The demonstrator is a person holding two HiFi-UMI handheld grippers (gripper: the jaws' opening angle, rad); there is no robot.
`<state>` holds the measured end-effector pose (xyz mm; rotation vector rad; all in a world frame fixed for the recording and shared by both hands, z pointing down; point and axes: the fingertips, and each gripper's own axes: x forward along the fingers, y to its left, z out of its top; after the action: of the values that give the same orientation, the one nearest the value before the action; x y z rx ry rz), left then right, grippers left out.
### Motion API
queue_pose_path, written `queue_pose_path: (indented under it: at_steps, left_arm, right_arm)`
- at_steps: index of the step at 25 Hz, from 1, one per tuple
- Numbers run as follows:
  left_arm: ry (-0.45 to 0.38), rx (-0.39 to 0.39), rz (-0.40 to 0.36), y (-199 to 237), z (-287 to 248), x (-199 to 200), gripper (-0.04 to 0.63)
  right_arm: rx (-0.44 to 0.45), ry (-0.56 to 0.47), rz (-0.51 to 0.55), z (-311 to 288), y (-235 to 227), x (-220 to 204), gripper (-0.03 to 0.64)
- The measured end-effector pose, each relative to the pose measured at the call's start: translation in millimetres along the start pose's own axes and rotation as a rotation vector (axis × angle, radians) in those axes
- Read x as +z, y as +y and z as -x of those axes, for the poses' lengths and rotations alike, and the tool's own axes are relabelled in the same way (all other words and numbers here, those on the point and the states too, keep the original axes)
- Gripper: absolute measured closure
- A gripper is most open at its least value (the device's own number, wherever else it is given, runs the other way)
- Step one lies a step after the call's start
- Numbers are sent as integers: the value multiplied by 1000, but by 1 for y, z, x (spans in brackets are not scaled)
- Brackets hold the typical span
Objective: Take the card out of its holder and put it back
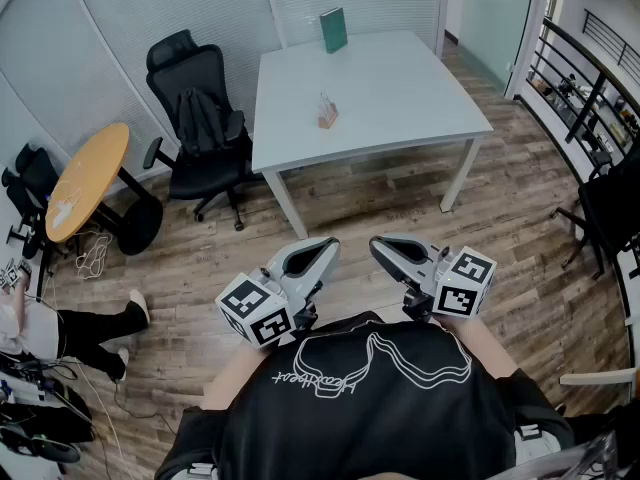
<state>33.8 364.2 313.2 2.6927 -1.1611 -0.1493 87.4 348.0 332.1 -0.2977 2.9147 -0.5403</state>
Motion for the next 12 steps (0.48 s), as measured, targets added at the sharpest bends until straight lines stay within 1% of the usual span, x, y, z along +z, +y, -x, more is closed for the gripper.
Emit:
queue_pose_path:
  at_steps: [7,12]
  left_arm:
    - [10,24,5,3,1,-4,581]
    - [10,45,16,7,2,-7,581]
  right_arm:
    - [15,9,-14,-2,-6,-1,607]
    - [31,34,-31,-5,-7,-8,607]
